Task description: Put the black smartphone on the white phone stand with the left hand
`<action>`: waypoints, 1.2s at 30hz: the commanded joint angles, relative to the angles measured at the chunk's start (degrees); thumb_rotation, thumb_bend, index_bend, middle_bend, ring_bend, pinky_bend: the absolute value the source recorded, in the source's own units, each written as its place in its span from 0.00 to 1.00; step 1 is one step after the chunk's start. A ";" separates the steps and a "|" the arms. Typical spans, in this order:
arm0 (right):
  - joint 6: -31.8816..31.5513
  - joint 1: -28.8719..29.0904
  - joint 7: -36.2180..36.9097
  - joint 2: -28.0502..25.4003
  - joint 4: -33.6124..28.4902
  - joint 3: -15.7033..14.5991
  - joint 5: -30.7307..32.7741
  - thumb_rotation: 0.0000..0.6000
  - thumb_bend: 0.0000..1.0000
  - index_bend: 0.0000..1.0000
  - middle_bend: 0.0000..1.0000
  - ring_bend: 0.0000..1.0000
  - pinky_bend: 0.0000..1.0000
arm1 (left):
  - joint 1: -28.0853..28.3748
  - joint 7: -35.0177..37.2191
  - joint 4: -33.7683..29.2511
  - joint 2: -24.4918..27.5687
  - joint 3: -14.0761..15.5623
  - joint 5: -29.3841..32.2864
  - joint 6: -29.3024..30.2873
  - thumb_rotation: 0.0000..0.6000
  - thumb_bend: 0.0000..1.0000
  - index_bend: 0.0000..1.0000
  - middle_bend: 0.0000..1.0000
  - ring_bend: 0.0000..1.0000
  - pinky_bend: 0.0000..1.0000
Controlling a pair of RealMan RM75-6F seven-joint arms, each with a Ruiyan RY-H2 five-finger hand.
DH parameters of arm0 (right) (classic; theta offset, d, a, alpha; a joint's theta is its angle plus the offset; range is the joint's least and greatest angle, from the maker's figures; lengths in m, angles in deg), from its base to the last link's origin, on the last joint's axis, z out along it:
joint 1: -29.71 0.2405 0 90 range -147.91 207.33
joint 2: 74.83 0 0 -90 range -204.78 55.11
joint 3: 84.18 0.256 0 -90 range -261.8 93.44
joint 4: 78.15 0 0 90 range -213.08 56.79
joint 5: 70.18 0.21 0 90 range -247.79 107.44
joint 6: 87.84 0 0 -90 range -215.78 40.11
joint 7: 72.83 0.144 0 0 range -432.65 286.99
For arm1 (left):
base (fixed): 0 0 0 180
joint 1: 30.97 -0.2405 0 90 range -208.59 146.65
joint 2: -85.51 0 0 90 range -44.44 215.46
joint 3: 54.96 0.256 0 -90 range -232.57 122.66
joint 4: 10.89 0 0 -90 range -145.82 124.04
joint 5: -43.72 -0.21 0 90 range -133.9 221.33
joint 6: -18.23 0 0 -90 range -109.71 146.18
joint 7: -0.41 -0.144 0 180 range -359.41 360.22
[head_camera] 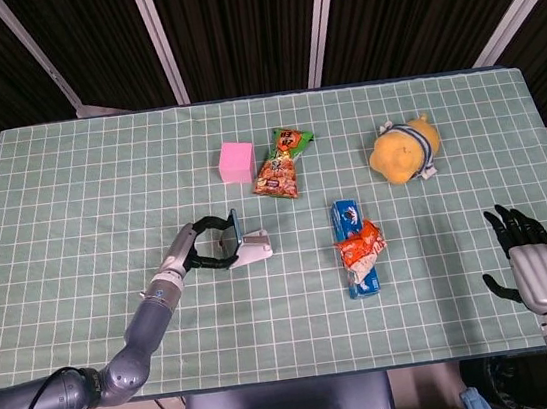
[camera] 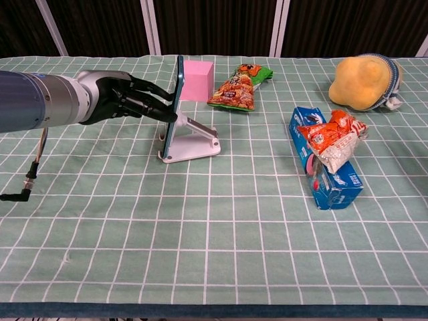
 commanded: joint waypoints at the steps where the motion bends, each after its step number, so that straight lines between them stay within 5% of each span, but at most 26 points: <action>1: -0.02 -0.01 0.01 0.00 0.00 0.00 -0.01 1.00 0.37 0.00 0.00 0.00 0.14 | 0.06 -0.08 0.00 0.10 0.17 -0.17 -0.15 1.00 0.38 0.26 0.24 0.04 0.00; 13: -0.04 -0.01 -0.02 0.04 0.06 0.00 -0.04 1.00 0.37 0.00 0.00 0.00 0.14 | 0.25 -0.55 -0.14 0.50 1.08 -1.42 -0.22 1.00 0.36 0.11 0.09 0.00 0.00; 28: -0.10 -0.05 0.14 0.02 0.08 -0.03 -0.15 1.00 0.37 0.00 0.00 0.00 0.14 | -0.69 0.32 -2.40 2.15 1.59 -2.81 -0.04 1.00 0.36 0.10 0.08 0.00 0.00; 36: -0.16 -0.07 0.20 0.04 0.13 -0.04 -0.24 1.00 0.37 0.00 0.00 0.00 0.14 | -2.14 0.68 -4.52 4.02 2.57 -4.98 0.81 1.00 0.25 0.08 0.08 0.00 0.00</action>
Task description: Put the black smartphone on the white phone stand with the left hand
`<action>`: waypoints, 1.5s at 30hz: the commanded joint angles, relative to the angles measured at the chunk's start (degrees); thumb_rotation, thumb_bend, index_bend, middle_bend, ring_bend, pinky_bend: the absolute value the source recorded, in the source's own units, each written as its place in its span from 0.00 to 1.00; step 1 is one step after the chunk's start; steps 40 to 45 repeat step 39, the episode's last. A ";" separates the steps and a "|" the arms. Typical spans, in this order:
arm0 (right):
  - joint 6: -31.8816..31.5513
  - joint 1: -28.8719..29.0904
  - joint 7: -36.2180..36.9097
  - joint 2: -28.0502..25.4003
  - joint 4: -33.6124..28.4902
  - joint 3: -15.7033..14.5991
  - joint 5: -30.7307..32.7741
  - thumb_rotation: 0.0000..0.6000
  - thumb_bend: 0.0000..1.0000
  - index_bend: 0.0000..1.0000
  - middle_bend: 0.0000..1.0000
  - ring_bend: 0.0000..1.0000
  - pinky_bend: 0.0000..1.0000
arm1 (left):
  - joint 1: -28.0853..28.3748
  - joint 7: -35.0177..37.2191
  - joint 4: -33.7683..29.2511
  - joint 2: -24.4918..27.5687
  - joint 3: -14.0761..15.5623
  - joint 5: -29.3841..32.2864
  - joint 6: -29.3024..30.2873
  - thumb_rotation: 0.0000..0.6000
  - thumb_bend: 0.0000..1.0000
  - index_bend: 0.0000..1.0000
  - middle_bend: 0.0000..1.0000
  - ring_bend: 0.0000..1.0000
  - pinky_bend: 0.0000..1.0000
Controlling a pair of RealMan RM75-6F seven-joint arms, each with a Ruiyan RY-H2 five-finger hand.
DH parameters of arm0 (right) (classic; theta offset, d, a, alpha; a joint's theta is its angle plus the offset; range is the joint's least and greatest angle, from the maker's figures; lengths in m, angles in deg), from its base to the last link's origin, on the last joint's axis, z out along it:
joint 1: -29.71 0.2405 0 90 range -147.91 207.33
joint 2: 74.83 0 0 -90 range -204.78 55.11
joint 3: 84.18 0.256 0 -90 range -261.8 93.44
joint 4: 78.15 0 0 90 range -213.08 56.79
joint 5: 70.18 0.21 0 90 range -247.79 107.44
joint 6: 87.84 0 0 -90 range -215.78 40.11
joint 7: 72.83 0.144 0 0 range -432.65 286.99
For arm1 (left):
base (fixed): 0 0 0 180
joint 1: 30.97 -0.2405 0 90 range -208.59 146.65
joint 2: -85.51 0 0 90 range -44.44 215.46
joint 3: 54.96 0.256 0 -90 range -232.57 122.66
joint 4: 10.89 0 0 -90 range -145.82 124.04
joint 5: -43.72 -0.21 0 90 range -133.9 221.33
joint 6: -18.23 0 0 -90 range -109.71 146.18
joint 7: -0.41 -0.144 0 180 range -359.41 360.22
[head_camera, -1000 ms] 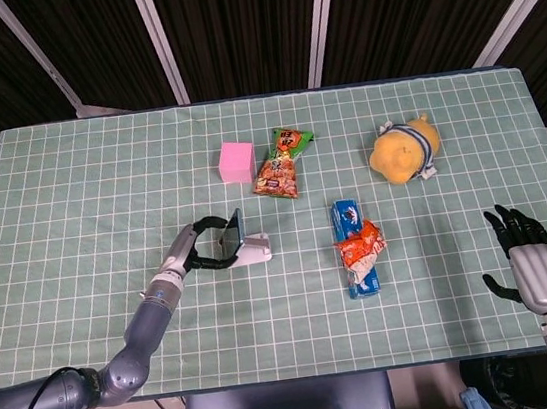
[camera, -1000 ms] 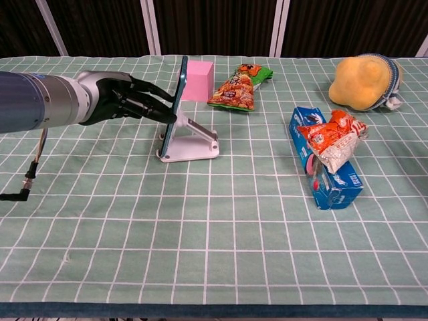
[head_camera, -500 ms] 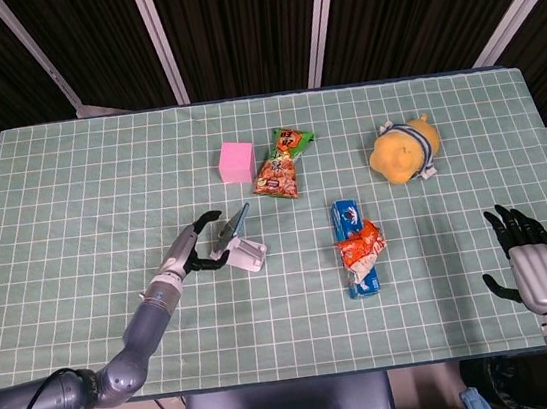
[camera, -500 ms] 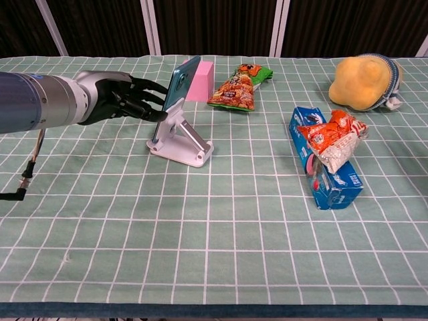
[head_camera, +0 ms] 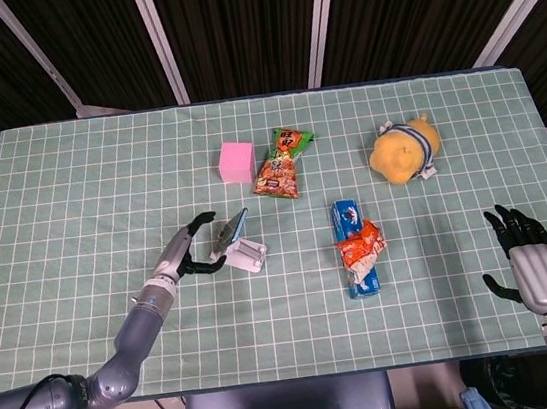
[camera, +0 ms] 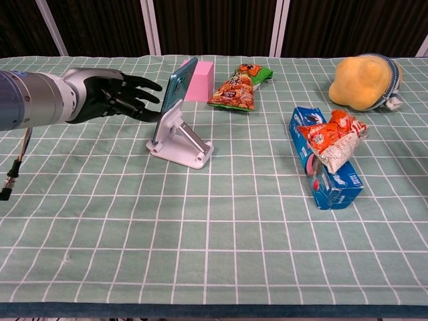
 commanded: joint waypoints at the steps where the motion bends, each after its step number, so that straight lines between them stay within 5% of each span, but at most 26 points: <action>1: -0.01 0.00 -0.02 0.01 0.02 0.00 -0.02 1.00 0.37 0.00 0.00 0.00 0.14 | -0.72 0.01 -1.05 0.84 0.60 -1.22 0.55 1.00 0.24 0.07 0.08 0.00 0.00; 10: -0.07 -0.03 0.04 0.00 0.02 -0.03 -0.13 1.00 0.37 0.00 0.00 0.00 0.14 | -4.06 -1.68 -5.44 4.27 3.84 -8.64 4.99 1.00 0.20 0.05 0.06 0.00 0.00; 20: -0.16 -0.09 0.03 -0.01 0.04 -0.09 -0.26 1.00 0.37 0.00 0.00 0.00 0.14 | -13.01 -9.92 -8.25 10.04 14.32 -32.52 21.32 1.00 0.19 0.00 0.01 0.00 0.00; 27: -0.28 -0.14 -0.02 0.02 0.06 -0.13 -0.40 1.00 0.37 0.00 0.00 0.00 0.14 | -22.53 -13.54 -3.05 11.94 21.49 -44.73 34.74 1.00 0.14 0.00 0.00 0.00 0.00; 36: -0.35 -0.19 0.32 -0.01 0.08 -0.20 -0.70 1.00 0.37 0.00 0.00 0.00 0.14 | -30.76 -15.68 0.69 12.47 25.10 -50.14 42.93 1.00 0.12 0.00 0.00 0.00 0.00; 45: -0.39 -0.21 0.58 -0.04 0.15 -0.22 -0.82 1.00 0.37 0.00 0.00 0.00 0.14 | -32.04 -14.93 0.33 12.44 24.79 -49.40 42.51 1.00 0.12 0.00 0.00 0.00 0.00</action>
